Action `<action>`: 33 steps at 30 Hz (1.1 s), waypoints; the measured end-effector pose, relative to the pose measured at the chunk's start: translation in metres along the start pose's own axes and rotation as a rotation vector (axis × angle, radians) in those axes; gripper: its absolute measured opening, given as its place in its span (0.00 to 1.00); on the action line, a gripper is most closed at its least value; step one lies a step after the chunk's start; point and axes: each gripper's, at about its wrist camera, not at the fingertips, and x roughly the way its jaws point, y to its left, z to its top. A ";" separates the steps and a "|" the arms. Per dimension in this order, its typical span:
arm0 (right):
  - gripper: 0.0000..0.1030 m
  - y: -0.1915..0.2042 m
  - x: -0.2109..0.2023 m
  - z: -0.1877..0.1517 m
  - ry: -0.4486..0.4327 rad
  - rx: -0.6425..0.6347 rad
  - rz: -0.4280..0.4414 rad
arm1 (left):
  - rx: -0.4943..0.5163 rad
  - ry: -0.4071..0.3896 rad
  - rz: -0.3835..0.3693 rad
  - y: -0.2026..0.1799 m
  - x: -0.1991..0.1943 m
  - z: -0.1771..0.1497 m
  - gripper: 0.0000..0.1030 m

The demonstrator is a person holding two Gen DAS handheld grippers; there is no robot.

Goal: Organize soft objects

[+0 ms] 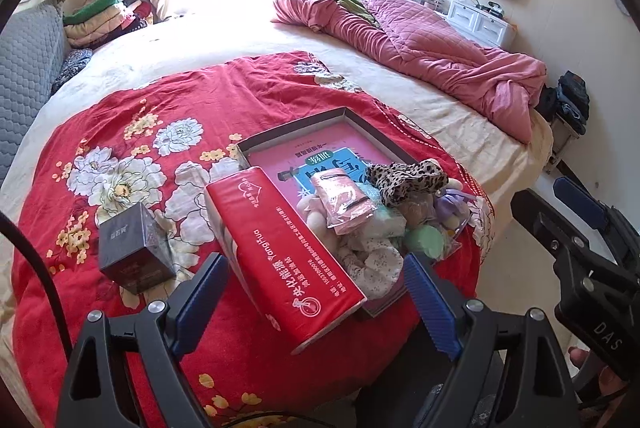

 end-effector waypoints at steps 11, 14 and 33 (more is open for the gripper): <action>0.77 0.006 -0.019 -0.011 0.015 0.007 -0.036 | 0.003 -0.005 0.023 0.007 -0.016 -0.016 0.86; 0.77 0.004 -0.023 -0.017 0.034 0.044 -0.040 | 0.006 -0.003 0.021 0.006 -0.018 -0.022 0.86; 0.77 0.016 -0.029 -0.068 0.118 0.067 -0.041 | 0.027 0.031 0.042 -0.001 -0.010 -0.051 0.86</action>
